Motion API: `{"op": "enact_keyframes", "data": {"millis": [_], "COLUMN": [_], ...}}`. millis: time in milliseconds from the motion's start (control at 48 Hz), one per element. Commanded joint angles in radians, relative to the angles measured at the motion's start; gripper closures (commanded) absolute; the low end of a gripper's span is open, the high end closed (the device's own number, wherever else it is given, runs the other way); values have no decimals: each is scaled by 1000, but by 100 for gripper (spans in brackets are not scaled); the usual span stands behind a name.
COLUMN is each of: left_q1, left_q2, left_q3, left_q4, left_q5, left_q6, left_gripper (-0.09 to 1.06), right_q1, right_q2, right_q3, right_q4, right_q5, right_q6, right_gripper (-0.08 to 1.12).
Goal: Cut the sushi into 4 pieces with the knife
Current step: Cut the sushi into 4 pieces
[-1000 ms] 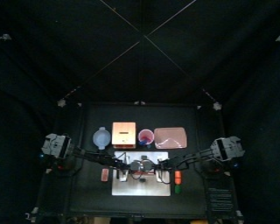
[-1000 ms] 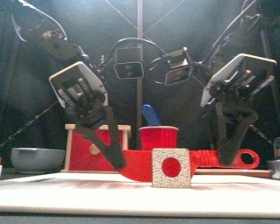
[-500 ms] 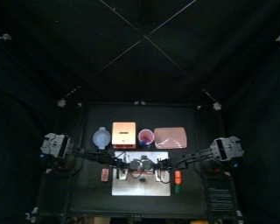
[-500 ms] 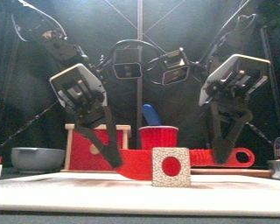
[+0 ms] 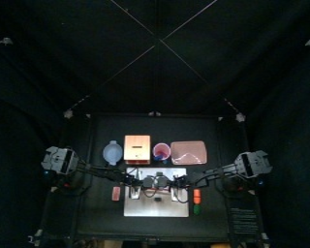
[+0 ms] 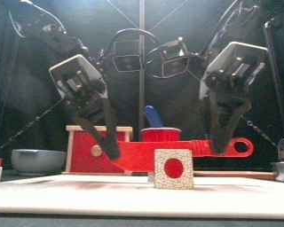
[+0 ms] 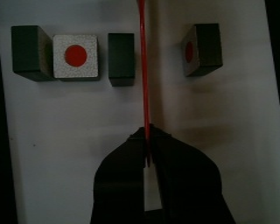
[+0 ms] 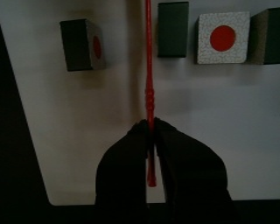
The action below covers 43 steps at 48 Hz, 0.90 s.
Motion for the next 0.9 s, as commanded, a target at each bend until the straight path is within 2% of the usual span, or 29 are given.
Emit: {"op": "enact_keyframes", "data": {"millis": [21,146,458,646,750,812,896], "left_q1": [5,3,-6,-9,-9,-6,-2], "left_q2": [-34,-52,-94,-137,-164,-179,-196], "left_q3": [-40,-51,-52,-51,-46,-46,-40], "left_q4": [2,3,17,35,32,32,32], "left_q5": [-5,-5,-15,-28,-31,-46,-100], "left_q6": [-3,-3,0,-2,-3,-6,-3], "left_gripper": [27,20,19,20,20,20,20], "right_q1": [11,11,5,5,6,5,5], "right_q2": [-46,-55,-109,-183,-244,-290,-364], "right_q3": [-28,-25,-3,43,80,101,133], "right_q4": [0,0,0,6,46,66,94], "right_q5": [-5,-2,54,63,101,132,163], "right_q6": [-3,-5,-6,0,-3,-2,0], "right_gripper": [86,86,86,86,86,86,86]}}
